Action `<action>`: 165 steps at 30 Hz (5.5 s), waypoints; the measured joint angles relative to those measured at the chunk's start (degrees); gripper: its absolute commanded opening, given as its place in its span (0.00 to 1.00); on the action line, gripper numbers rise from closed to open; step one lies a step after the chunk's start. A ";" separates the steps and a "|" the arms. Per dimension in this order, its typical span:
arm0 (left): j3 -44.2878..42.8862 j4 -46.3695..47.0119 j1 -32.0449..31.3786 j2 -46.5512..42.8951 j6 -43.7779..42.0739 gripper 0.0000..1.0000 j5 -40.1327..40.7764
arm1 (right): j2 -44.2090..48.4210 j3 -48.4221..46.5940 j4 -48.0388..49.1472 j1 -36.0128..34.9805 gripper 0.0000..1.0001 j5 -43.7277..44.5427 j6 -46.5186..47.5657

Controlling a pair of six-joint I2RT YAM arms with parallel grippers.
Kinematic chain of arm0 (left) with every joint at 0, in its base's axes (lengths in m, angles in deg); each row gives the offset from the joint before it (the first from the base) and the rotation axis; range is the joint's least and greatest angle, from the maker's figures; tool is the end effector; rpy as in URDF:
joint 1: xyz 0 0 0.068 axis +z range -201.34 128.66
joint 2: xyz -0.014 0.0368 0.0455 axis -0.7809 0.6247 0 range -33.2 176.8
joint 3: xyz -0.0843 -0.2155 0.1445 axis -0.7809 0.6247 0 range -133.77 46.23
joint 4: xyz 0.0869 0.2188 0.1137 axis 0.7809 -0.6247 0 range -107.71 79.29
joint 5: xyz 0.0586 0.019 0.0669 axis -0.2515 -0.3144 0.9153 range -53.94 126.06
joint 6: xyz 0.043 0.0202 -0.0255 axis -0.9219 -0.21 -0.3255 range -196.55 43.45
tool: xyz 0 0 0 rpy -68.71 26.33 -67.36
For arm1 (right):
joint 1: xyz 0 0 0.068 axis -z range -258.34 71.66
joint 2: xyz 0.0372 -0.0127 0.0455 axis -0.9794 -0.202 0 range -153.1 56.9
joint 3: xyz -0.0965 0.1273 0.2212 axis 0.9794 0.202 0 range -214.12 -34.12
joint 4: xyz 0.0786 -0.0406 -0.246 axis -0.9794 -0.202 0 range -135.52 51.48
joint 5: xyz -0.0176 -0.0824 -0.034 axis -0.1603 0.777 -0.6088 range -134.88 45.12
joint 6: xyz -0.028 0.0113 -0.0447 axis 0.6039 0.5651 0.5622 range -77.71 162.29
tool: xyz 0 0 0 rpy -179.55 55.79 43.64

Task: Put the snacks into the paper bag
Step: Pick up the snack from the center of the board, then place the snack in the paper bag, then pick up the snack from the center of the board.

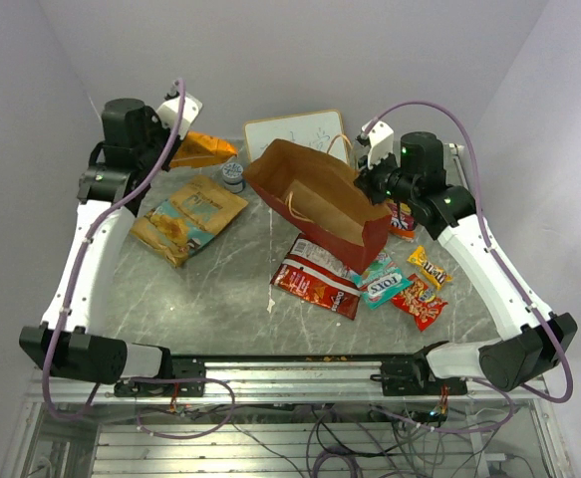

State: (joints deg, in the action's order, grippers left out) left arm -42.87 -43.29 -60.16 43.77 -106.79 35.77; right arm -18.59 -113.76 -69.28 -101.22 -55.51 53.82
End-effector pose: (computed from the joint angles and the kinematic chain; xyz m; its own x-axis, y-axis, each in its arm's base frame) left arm 0.2866 -0.0446 0.4426 -0.2186 0.5436 -0.8104 0.3104 0.8260 0.4705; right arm 0.2658 0.1193 0.3979 -0.2976 -0.3388 -0.8925 -0.6057 0.7897 -0.0977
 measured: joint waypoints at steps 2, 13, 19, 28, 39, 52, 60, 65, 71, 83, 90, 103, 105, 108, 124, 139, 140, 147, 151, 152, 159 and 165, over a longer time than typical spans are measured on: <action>-3.37 -1.44 -0.02 -0.92 0.02 0.07 -2.82 | 0.13 -0.31 -0.74 0.00 0.00 -0.46 1.31; -15.85 -7.28 -0.02 -4.02 2.91 0.07 -21.77 | 0.11 -3.28 -2.89 0.00 0.00 -1.25 6.88; -19.67 -7.17 -0.68 -3.21 7.87 0.07 -30.58 | -0.74 -3.32 -2.97 0.00 0.00 -1.81 8.31; -20.00 -6.14 -9.53 -1.33 10.12 0.07 -31.50 | -2.73 -3.85 -2.95 0.00 0.00 -3.28 7.15; -21.16 -7.04 -28.09 5.90 6.43 0.07 -14.21 | -4.07 -5.55 -2.97 0.00 0.00 -4.20 4.57; -21.16 -10.49 -40.44 9.33 -3.72 0.07 1.53 | -6.49 -7.23 -2.99 0.07 0.00 -2.69 2.62; -21.16 -10.97 -43.50 11.39 -6.03 0.07 4.76 | -6.86 -7.72 -2.95 0.87 0.00 -2.73 2.23; -22.99 -13.29 -43.52 12.87 -5.68 0.07 1.79 | -6.84 -7.72 -2.93 1.92 0.00 -3.17 1.77; -23.56 -13.84 -43.56 13.07 -4.66 0.07 -1.70 | -6.62 -7.56 -2.93 2.36 0.00 -5.55 1.44; -19.06 -13.40 -43.56 13.33 -2.51 0.07 -3.23 | -1.70 -2.21 -1.53 2.43 0.00 -8.61 3.87; -16.22 -11.72 -43.19 15.72 0.52 0.07 -4.70 | -1.70 -2.21 -0.76 2.51 0.00 -8.92 2.32; -9.16 -6.36 -38.64 16.81 0.35 0.07 -8.11 | -1.68 -1.42 -0.02 2.73 0.00 -8.07 0.83; -7.04 -4.90 -38.64 16.81 -0.13 0.07 -8.57 | -1.64 -1.11 0.28 2.93 0.00 -8.00 0.35; -4.07 -3.39 -38.60 17.18 -0.39 0.07 -8.96 | -1.57 -0.63 0.63 3.28 0.00 -8.00 -0.35; -0.57 2.64 -37.13 21.81 -2.54 0.23 -14.75 | -1.51 0.48 1.38 3.78 0.00 -8.00 -1.53; -7.50 -3.74 -37.13 21.24 -6.38 0.36 -16.87 | -1.49 0.68 1.36 3.80 0.00 -6.60 -1.07; -8.24 -4.11 -37.13 20.85 -6.45 0.37 -16.85 | -1.49 0.66 1.36 3.80 0.00 -6.51 -1.03; -10.58 -4.76 -35.65 14.43 -4.33 0.41 -15.67 | -1.49 -0.07 0.94 3.80 0.00 -5.40 -0.57; -9.35 -4.15 -30.45 8.35 -0.90 0.47 -15.23 | -1.49 -0.07 0.63 3.82 0.00 -5.27 -0.35; -8.57 -3.85 -28.26 6.40 0.22 0.49 -15.17 | -1.49 -0.07 0.50 3.85 0.00 -5.27 -0.35; -2.95 -1.57 -14.29 -3.76 8.17 0.57 -13.64 | -1.22 -0.07 0.39 4.48 0.00 -5.64 -0.35; 3.93 -1.18 -4.63 -5.79 11.78 0.59 -10.60 | -0.39 -0.07 -0.07 5.01 0.00 -6.56 -0.37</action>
State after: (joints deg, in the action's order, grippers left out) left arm -38.94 -44.47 -64.79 37.98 -95.01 25.17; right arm -18.98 -113.82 -69.35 -96.21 -62.07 53.45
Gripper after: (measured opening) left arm 0.579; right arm 0.007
